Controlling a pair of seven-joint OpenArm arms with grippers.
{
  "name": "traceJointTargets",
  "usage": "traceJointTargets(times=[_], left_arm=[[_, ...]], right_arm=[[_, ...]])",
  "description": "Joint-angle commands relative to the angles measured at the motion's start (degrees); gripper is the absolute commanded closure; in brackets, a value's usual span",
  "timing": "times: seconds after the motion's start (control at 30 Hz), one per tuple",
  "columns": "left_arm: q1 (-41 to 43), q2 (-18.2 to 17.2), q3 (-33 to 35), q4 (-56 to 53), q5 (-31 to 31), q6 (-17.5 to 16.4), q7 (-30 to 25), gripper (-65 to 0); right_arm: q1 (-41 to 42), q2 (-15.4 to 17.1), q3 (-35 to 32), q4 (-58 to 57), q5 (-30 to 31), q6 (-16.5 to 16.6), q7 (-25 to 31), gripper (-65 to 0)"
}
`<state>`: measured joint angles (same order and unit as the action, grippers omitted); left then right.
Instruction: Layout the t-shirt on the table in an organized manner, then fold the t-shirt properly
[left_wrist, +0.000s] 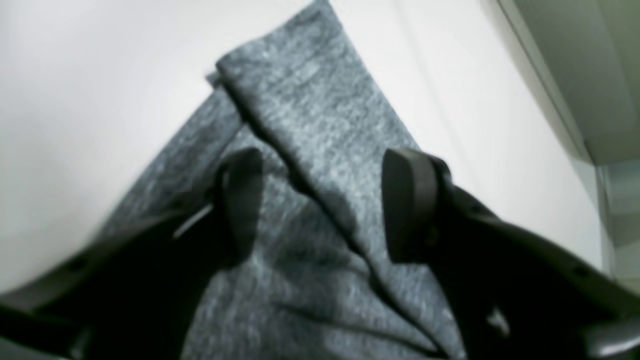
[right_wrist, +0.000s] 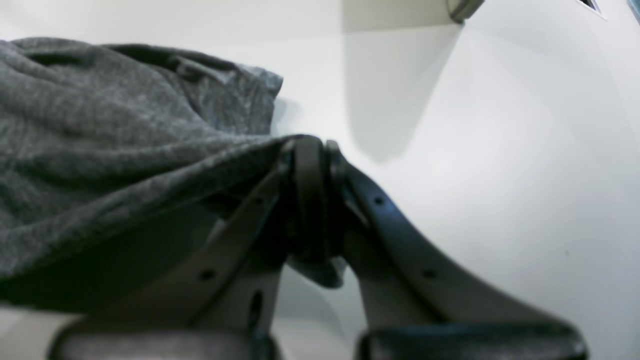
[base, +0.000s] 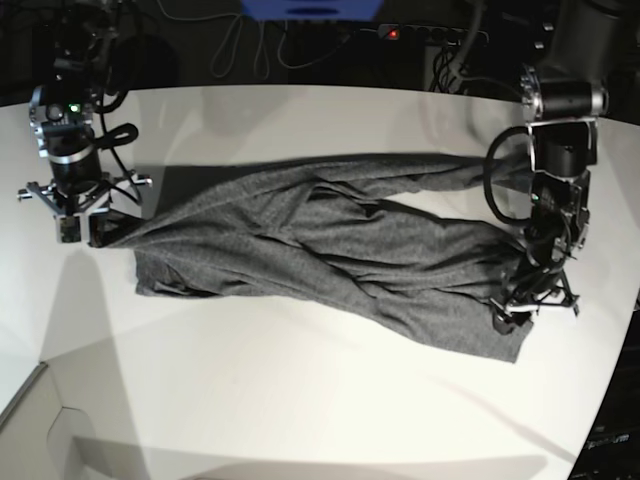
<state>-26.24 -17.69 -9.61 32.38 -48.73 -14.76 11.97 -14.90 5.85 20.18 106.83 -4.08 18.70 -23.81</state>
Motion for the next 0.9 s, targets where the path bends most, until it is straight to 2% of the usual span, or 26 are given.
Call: traceJointTargets(times=[0.0,0.53,0.77,0.83,0.87], left_arm=[[-1.50,-0.64,-0.11,0.72,-0.54,-0.49,-0.58,-37.1],[-4.75,2.79,-0.02,0.10,-0.37,-0.49,-0.58,-37.1],[-4.75,2.97,-0.02,0.10,-0.37,-0.49,-0.58,-37.0],[-4.75,2.97,-0.02,0.10,-0.37,-0.58,-0.58,-35.0],[-4.75,2.97,-0.02,0.10,-0.37,-0.66,-0.58,-31.6]], right_arm=[[0.43,0.61,0.25,1.00,0.25,-0.46,1.53,0.0],[0.43,0.61,0.25,-0.67,0.25,-0.46,1.70,0.0],[0.52,0.61,0.34,-1.81,0.25,-0.46,1.79,0.0],[0.52,0.61,0.34,-1.81,0.25,-0.46,1.79,0.0],[0.61,0.61,0.34,-1.81,0.25,-0.46,1.79,0.0]])
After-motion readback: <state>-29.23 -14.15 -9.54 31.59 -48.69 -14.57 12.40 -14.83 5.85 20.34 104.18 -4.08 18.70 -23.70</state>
